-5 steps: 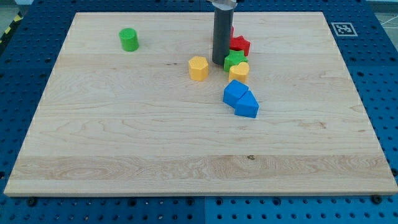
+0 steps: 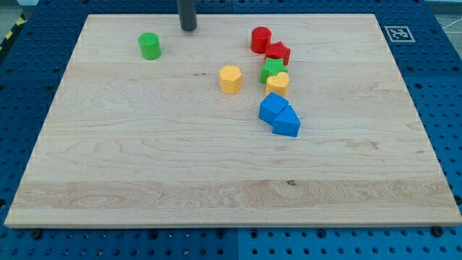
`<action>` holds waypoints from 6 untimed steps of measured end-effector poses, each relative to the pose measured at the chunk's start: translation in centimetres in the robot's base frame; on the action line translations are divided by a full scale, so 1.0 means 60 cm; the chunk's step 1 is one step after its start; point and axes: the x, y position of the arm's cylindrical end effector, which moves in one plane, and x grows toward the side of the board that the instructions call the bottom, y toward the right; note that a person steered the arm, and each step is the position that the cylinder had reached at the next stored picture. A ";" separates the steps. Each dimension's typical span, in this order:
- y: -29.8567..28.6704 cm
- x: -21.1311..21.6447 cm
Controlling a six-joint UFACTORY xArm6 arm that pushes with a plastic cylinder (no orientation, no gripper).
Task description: Slide the green circle slightly right
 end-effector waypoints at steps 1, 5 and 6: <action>-0.061 0.029; 0.002 0.118; 0.095 0.148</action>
